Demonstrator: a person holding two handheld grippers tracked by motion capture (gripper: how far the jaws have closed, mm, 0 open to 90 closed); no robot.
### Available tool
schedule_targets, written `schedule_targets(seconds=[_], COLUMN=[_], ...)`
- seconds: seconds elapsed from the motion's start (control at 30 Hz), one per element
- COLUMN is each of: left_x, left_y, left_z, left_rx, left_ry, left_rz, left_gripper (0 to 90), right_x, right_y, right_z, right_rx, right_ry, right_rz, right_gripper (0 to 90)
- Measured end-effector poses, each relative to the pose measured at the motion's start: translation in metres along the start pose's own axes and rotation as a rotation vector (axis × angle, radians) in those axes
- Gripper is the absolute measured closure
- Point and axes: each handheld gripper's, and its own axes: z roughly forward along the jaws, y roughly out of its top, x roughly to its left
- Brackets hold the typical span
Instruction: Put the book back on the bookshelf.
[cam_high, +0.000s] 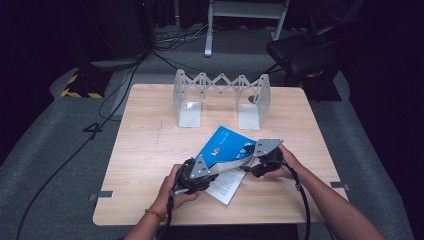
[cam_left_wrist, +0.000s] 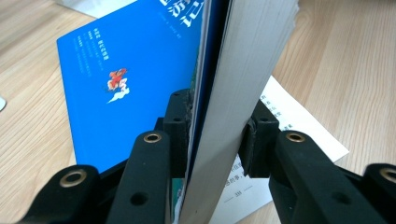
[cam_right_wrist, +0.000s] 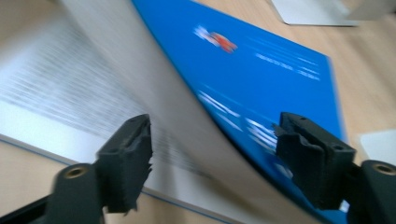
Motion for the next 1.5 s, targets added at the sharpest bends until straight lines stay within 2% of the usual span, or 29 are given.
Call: schedule_targets(seconds=[0.03, 0.07, 0.1, 0.13, 0.17, 0.23, 0.3, 0.33, 0.43, 0.47, 0.53, 0.57, 0.67, 0.7, 0.77, 0.83, 0.93, 0.97, 1.0, 1.1, 1.17, 1.27, 1.3, 1.33, 1.4, 1.43, 1.5], left_x=[0.002, 0.004, 0.006, 0.006, 0.008, 0.011, 0.010, 0.006, -0.008, -0.008, -0.016, -0.018, -0.020, -0.020, -0.018, -0.014, -0.011, -0.008, -0.006, -0.004, 0.000, 0.002, 0.004, 0.004, 0.006, 0.007, 0.008], left_y=[-0.002, -0.004, -0.005, -0.005, -0.006, -0.007, -0.008, -0.008, -0.001, -0.001, 0.007, 0.009, 0.015, 0.016, 0.017, 0.016, 0.013, 0.009, 0.006, 0.002, -0.001, -0.004, -0.006, -0.007, -0.009, -0.009, -0.010], left_z=[-0.001, -0.003, -0.004, -0.004, -0.005, -0.007, -0.007, -0.005, 0.000, 0.000, 0.005, 0.007, 0.011, 0.012, 0.012, 0.009, 0.006, 0.005, 0.004, 0.002, -0.001, -0.003, -0.004, -0.005, -0.007, -0.008, -0.008], left_rx=[0.003, 0.004, -0.002, -0.002, -0.003, 0.004, 0.010, 0.024, 0.049, 0.049, 0.075, 0.071, 0.071, 0.093, 0.120, 0.108, 0.103, 0.103, 0.098, 0.081, 0.070, 0.063, 0.057, 0.054, 0.043, 0.045, 0.045], left_ry=[-0.002, -0.008, -0.007, -0.007, -0.008, -0.007, -0.003, 0.010, 0.064, 0.064, 0.122, 0.131, 0.159, 0.185, 0.208, 0.213, 0.206, 0.186, 0.173, 0.165, 0.151, 0.144, 0.140, 0.136, 0.128, 0.125, 0.121], left_rz=[-0.002, 0.000, -0.008, -0.008, -0.016, -0.026, -0.049, -0.037, -0.002, -0.002, 0.011, 0.005, -0.005, 0.004, 0.016, 0.014, 0.018, 0.015, 0.014, 0.015, 0.005, 0.002, 0.003, -0.001, -0.009, -0.008, -0.001], left_gripper=[68.2, 67.7, 67.3, 66.4, 66.4, 63.2, 55.2, 49.9, 43.7, 42.9, 42.6, 41.2, 42.9, 47.6, 54.3, 60.5, 62.7, 62.7, 64.0, 64.7, 65.0, 65.0, 65.0, 65.0, 65.0, 65.0, 65.0], right_x=[-0.001, -0.004, -0.005, -0.004, -0.004, 0.002, 0.006, 0.007, 0.009, 0.010, 0.010, 0.011, 0.015, 0.016, 0.018, 0.020, 0.020, 0.020, 0.019, 0.012, 0.007, 0.003, 0.002, -0.002, -0.006, -0.009, -0.014], right_y=[-0.003, -0.007, -0.011, -0.013, -0.013, -0.009, -0.006, -0.005, -0.002, -0.001, 0.000, 0.001, 0.006, 0.007, 0.010, 0.011, 0.011, 0.011, 0.010, 0.004, 0.000, -0.005, -0.007, -0.012, -0.016, -0.020, -0.025], right_z=[0.004, 0.005, 0.005, 0.004, 0.004, 0.004, 0.004, 0.004, 0.005, 0.005, 0.005, 0.005, 0.006, 0.006, 0.007, 0.009, 0.010, 0.011, 0.014, 0.014, 0.012, 0.011, 0.011, 0.011, 0.012, 0.014, 0.016], right_rx=[0.014, 0.005, -0.030, -0.049, -0.049, -0.052, -0.051, -0.051, -0.042, -0.043, -0.039, -0.037, -0.032, -0.030, -0.028, -0.029, -0.049, -0.056, -0.065, -0.095, -0.102, -0.100, -0.092, -0.096, -0.079, -0.078, -0.074], right_ry=[-0.027, -0.025, -0.015, -0.023, -0.023, -0.049, -0.063, -0.063, -0.067, -0.070, -0.073, -0.076, -0.082, -0.080, -0.081, -0.078, -0.070, -0.066, -0.055, -0.022, -0.026, -0.035, -0.052, -0.057, -0.073, -0.073, -0.074], right_rz=[-0.015, -0.008, 0.005, 0.001, 0.001, -0.048, -0.060, -0.063, -0.069, -0.069, -0.070, -0.064, -0.071, -0.070, -0.075, -0.069, -0.052, -0.046, -0.019, 0.057, 0.093, 0.103, 0.109, 0.137, 0.175, 0.208, 0.240], right_gripper=[33.9, 37.0, 39.6, 43.9, 43.9, 49.8, 51.3, 51.9, 52.3, 52.3, 52.5, 52.6, 53.7, 54.0, 54.6, 54.8, 54.2, 53.5, 47.5, 39.9, 35.9, 34.3, 32.9, 30.6, 33.8, 34.1, 33.4])
